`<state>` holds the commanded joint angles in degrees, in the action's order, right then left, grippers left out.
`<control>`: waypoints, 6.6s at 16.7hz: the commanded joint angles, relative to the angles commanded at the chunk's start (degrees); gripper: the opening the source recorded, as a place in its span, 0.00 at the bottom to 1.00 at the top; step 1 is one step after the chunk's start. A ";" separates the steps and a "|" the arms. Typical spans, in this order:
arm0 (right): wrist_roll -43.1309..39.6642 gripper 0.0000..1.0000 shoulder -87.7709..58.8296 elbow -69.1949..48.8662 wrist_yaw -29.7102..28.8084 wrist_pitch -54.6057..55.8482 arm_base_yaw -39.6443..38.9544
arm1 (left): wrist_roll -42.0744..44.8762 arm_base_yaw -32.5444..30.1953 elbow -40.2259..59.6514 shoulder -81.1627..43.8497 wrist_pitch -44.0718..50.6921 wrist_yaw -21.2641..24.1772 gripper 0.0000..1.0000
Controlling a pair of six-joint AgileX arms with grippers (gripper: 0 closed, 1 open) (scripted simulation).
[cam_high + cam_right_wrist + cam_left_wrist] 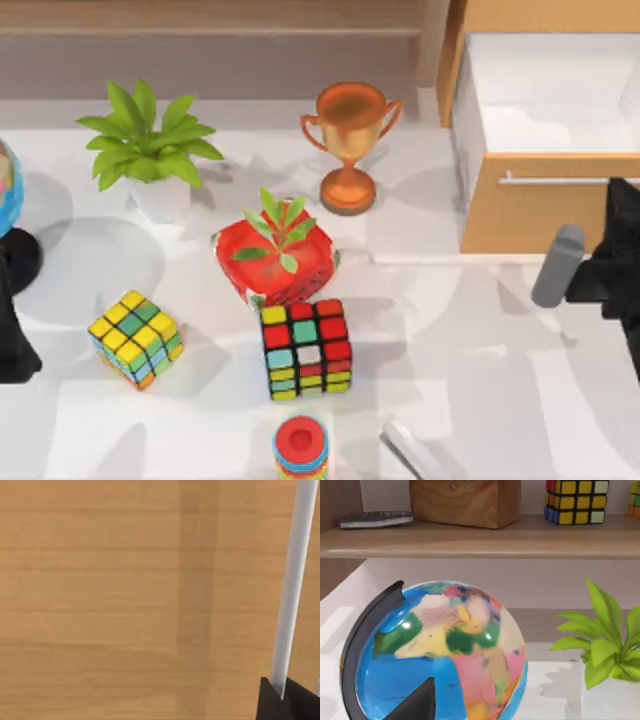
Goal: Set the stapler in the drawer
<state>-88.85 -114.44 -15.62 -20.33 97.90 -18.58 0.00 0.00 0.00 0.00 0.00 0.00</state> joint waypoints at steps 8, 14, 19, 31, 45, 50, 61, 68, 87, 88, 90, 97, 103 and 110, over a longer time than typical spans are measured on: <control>0.00 0.38 0.01 0.02 -0.01 0.02 -0.01 | 0.00 0.00 0.00 0.00 0.00 0.00 1.00; 0.00 0.83 0.01 0.02 -0.01 0.02 -0.01 | 0.00 0.00 0.00 0.00 0.00 0.00 1.00; 0.00 1.00 0.01 0.02 -0.01 0.02 -0.01 | 0.00 0.00 0.00 0.00 0.00 0.00 1.00; 0.03 1.00 0.48 4.05 -1.80 3.62 -1.78 | 0.00 0.00 0.00 0.00 0.00 0.00 1.00; 17.84 1.00 8.15 -11.91 11.11 -23.94 -12.76 | 0.00 0.00 0.00 0.00 0.00 0.00 1.00; 38.14 1.00 14.56 -28.89 17.24 -58.86 -15.56 | 0.00 0.00 0.00 0.00 0.00 0.00 1.00; 86.12 1.00 17.82 -49.80 20.34 -138.93 -26.19 | 0.00 0.00 0.00 0.00 0.00 0.00 1.00; 101.64 1.00 15.66 -52.53 20.52 -157.08 -35.15 | 0.00 0.00 0.00 0.00 0.00 0.00 1.00; 102.05 1.00 9.14 -43.13 20.49 -141.28 -35.42 | 0.00 0.00 0.00 0.00 0.00 0.00 1.00; 102.05 1.00 9.08 -43.20 20.50 -141.30 -35.45 | 0.00 0.00 0.00 0.00 0.00 0.00 1.00; 102.05 1.00 9.08 -43.20 20.50 -141.30 -35.45 | 0.00 0.00 0.00 0.00 0.00 0.00 1.00; 102.05 0.55 9.08 -43.20 20.50 -141.30 -35.45 | 0.00 0.00 0.00 0.00 0.00 0.00 1.00; 102.05 0.10 9.08 -43.20 20.50 -141.30 -35.45 | 0.00 0.00 0.00 0.00 0.00 0.00 1.00; 102.05 0.00 9.08 -43.20 20.50 -141.30 -35.45 | 0.00 0.00 0.00 0.00 0.00 0.00 1.00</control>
<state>13.20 -105.36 -58.82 0.18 -43.40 -54.02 0.00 0.00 0.00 0.00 0.00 0.00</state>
